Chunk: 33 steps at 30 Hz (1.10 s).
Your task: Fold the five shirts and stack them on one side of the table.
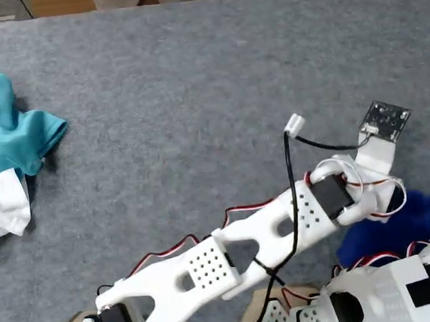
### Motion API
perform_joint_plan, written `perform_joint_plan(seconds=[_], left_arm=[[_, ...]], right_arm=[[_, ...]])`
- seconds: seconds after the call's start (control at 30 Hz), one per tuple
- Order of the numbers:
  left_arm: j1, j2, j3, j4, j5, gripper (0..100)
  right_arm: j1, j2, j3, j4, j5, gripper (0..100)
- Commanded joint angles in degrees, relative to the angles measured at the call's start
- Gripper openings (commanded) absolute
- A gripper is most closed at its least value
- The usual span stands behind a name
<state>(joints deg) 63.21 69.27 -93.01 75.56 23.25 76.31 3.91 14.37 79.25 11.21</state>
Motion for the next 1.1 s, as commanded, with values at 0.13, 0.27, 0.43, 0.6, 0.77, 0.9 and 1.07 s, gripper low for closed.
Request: perform_joint_plan(seconds=[0.13,0.27,0.43,0.6,0.77,0.9,1.07], left_arm=[[-2.9,-7.3,-2.8,5.4,-0.7,20],[-7.4,-12.0,-2.7,6.0,-0.7,14],[-14.1,-17.1,-2.8,8.9,-1.9,2],[-22.0,-23.7,-2.7,21.6,-9.4,2],[-33.9,-27.8,-1.4,25.4,-14.9,2],[-45.7,-30.7,0.1,25.4,-15.2,2],[-61.0,-35.9,11.3,25.4,-16.8,3]], right_arm=[[-0.3,-3.7,-5.2,7.5,4.8,50.7],[-1.1,-3.7,-12.3,15.0,4.7,44.2],[-6.7,-3.8,-19.6,23.1,4.7,16.7],[-10.9,-6.5,-21.0,23.1,-3.1,4.2],[-20.1,-13.8,-21.0,23.1,-3.8,0.3],[-31.4,-20.1,-20.9,23.1,-3.8,0.5],[-47.2,-23.0,-19.0,23.0,-3.8,0.5]])
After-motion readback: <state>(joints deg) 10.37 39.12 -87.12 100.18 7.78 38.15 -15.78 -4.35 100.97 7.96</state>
